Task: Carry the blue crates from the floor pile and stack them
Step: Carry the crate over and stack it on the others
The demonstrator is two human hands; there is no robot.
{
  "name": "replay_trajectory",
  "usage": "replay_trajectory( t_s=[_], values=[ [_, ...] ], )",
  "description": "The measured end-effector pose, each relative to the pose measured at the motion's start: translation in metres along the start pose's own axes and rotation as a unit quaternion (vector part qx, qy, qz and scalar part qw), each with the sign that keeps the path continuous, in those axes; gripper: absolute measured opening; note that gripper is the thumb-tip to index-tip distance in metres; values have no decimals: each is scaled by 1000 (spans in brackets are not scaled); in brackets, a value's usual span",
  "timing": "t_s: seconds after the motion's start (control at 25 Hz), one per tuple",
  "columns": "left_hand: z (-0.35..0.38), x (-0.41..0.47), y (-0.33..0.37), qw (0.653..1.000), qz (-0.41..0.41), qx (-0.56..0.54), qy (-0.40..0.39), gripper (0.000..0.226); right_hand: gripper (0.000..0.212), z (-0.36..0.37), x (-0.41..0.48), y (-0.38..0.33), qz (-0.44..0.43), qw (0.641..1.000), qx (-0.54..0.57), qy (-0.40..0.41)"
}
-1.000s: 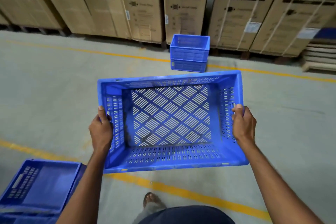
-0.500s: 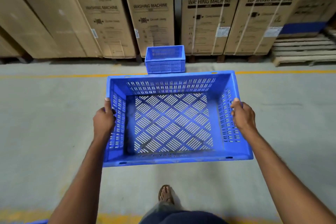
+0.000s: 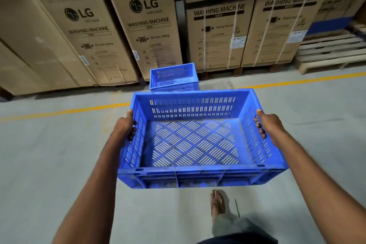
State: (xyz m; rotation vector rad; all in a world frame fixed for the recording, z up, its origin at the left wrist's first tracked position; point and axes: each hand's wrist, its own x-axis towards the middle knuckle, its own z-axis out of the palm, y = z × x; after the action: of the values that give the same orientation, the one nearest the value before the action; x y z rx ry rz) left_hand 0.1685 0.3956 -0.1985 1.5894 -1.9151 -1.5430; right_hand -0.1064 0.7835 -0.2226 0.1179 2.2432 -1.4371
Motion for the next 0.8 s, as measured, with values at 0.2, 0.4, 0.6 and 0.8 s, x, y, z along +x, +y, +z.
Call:
replay_trajectory(
  t_s=[0.2,0.4,0.6,0.8],
  values=[
    [32,87,53,1000,-13,-6,-5,44,43,32,102,-52,9,1000,-11,-17],
    [37,166,93,999,15,-2,45,54,45,77,182,-118,0,999,-47,-25],
    [38,265,120,995,34,24,86,58,51,151,259,-163,-24,995,-96,-2],
    [39,390,133,990,61,84,93,70,78,238,345,-179,-13,987,-154,51]
  ],
)
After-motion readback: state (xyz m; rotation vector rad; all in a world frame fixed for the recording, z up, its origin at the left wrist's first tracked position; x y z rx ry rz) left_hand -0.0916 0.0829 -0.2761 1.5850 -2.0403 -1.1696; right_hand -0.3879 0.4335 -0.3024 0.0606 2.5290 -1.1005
